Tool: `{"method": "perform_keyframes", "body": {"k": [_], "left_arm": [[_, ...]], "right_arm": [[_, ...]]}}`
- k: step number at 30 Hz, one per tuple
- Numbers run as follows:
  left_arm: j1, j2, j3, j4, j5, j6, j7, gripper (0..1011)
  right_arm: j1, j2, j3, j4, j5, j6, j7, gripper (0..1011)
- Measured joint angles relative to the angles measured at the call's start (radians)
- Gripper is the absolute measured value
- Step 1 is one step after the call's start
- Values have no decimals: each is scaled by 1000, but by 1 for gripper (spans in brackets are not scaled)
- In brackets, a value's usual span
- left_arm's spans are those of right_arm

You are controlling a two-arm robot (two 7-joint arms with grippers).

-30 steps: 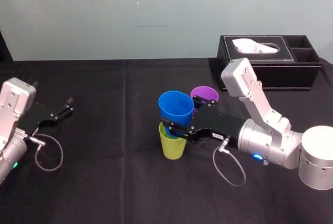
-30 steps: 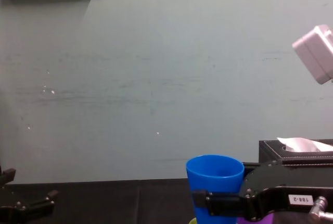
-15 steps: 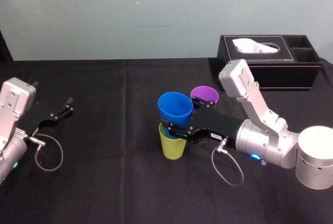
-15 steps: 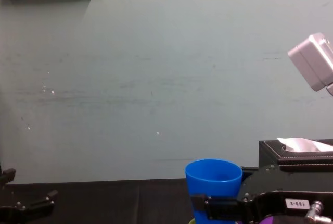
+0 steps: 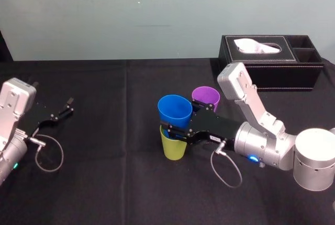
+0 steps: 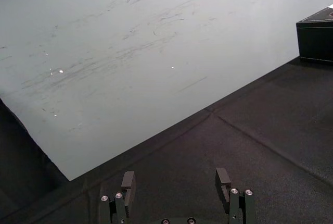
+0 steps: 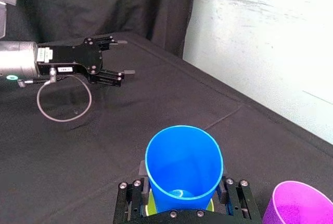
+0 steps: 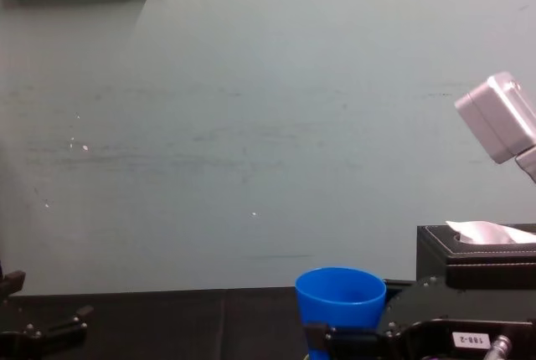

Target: Stack the three plastic cups sequentially using one hand.

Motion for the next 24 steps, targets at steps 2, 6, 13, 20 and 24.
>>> {"method": "perform_keyframes", "body": {"k": [2,6,13,20,24], "left_arm": [[0,0,0,0,0,0,0,1010],[0,0,0,0,0,0,0,1010],[0,0,0,0,0,0,0,1010],[0,0,0,0,0,0,0,1010],[0,0,0,0,0,0,0,1010]], "right_arm": [[0,-1,0,2,-1,-2,0,722],[-1,-3,-1,6,-3,-6,0,722],[-5,-6,-3,12,-12,-10,-5,722],[-5,-6,-3,11,-11,-10,-5,722],[-5,-5,-2,11,-10,-10,-5,758]]}}
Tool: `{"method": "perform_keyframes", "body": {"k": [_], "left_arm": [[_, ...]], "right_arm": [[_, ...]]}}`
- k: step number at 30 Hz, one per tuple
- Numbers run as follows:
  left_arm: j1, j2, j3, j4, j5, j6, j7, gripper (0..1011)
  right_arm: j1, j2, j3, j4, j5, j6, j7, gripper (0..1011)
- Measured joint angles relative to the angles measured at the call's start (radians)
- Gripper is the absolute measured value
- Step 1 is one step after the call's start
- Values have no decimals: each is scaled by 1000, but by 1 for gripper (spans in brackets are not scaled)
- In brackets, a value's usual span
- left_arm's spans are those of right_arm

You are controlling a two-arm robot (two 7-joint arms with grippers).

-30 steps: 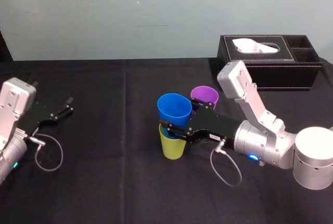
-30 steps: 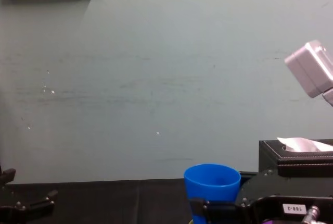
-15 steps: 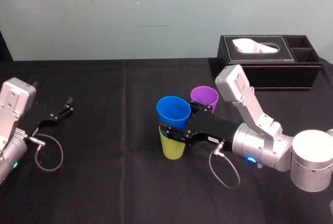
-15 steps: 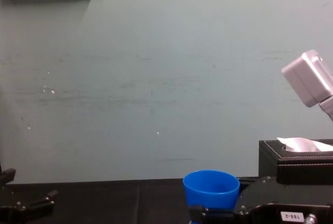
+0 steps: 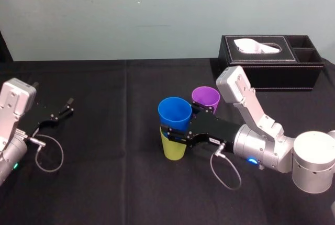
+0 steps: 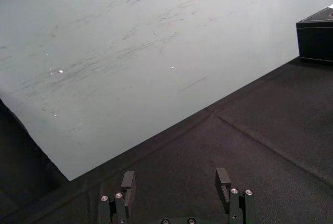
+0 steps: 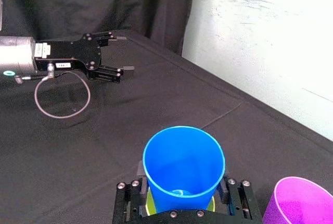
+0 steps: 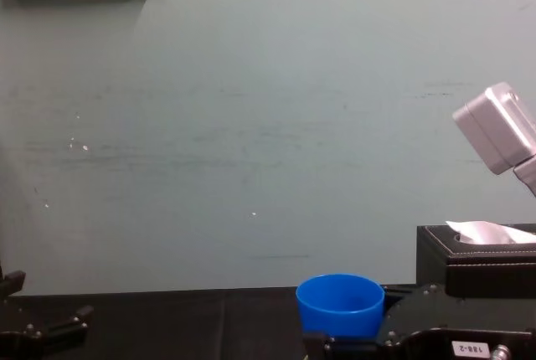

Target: Stack the three plastic cups sequentially using one hand.

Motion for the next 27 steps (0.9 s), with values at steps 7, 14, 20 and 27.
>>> {"method": "perform_keyframes", "body": {"k": [7,14,20,27], "left_arm": [[0,0,0,0,0,0,0,1010],[0,0,0,0,0,0,0,1010],[0,0,0,0,0,0,0,1010],[0,0,0,0,0,0,0,1010]], "right_arm": [[0,1,1,0,1,0,0,933],[0,1,1,-1,1,0,0,1000],[0,1,1,-2,2,1,0,1000],[-6,3,8,-11,4,2,-5,1000]]}}
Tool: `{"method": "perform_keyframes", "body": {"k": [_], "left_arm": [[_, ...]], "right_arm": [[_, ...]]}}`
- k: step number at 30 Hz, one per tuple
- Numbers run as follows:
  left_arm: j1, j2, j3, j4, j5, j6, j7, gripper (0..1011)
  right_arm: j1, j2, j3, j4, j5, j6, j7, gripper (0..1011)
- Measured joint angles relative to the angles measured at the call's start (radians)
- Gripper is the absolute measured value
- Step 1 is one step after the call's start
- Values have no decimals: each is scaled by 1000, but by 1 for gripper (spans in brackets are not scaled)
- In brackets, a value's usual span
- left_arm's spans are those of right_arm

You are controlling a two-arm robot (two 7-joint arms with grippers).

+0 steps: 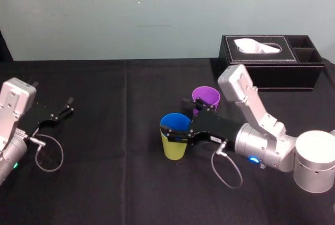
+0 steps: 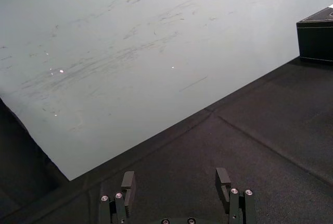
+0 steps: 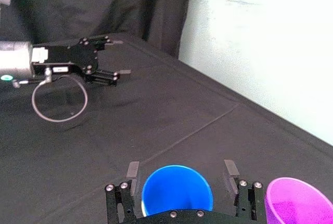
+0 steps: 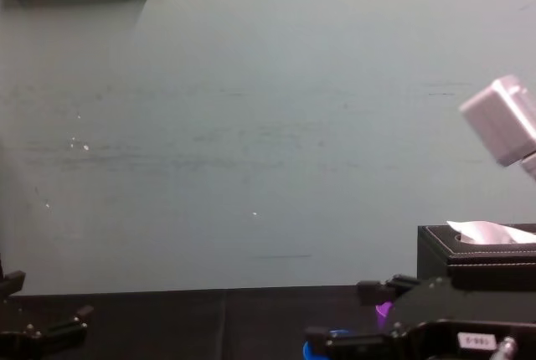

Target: Stack the three plastic cups sequentially using one hand.

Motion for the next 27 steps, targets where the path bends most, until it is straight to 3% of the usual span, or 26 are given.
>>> {"method": "perform_keyframes", "body": {"k": [11,21,27], "left_arm": [[0,0,0,0,0,0,0,1010],[0,0,0,0,0,0,0,1010],[0,0,0,0,0,0,0,1010]], "right_arm": [[-59,35,91,-48,48,-10,-32,1000],[-93,54,159,-25,84,-30,-51,1000],[-105,58,173,-2,89,-41,-57,1000]]}}
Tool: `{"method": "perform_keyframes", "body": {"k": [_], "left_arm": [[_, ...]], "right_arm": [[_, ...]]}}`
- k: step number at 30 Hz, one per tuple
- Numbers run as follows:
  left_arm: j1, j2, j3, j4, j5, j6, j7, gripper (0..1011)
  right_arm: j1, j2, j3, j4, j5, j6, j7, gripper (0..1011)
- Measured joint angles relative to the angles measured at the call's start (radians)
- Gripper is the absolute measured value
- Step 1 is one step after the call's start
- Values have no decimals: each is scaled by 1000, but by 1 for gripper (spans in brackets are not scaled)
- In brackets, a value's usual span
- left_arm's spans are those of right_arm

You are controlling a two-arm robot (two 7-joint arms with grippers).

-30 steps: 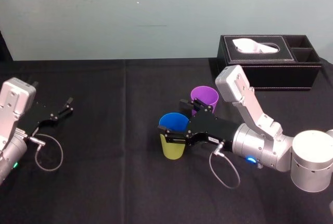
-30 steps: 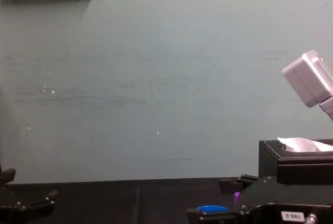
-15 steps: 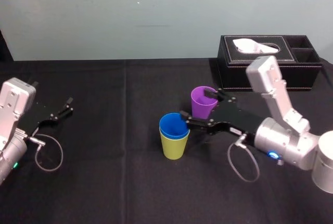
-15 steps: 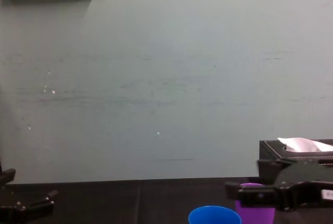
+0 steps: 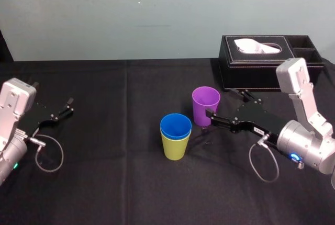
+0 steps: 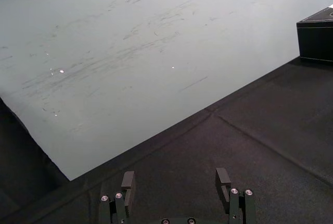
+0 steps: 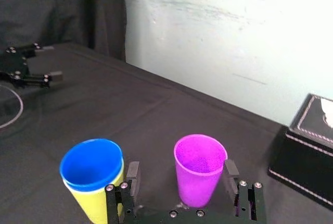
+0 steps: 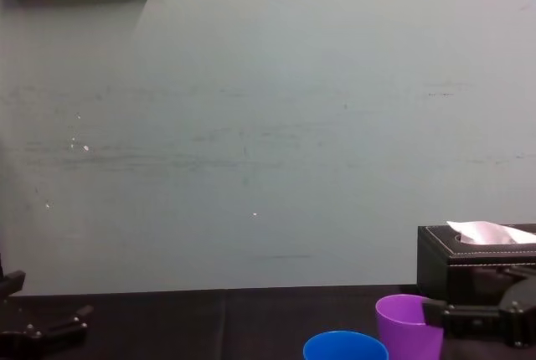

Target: Stack the three plastic cups sequentially using one hand.

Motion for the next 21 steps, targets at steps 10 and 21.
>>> {"method": "perform_keyframes", "body": {"k": [10,21], "left_arm": [[0,0,0,0,0,0,0,1010],[0,0,0,0,0,0,0,1010]], "right_arm": [[-3,-10,5,60,-11,-13,-5,1000],[34,-46,-14,157,-54,-31,-10,1000]]}}
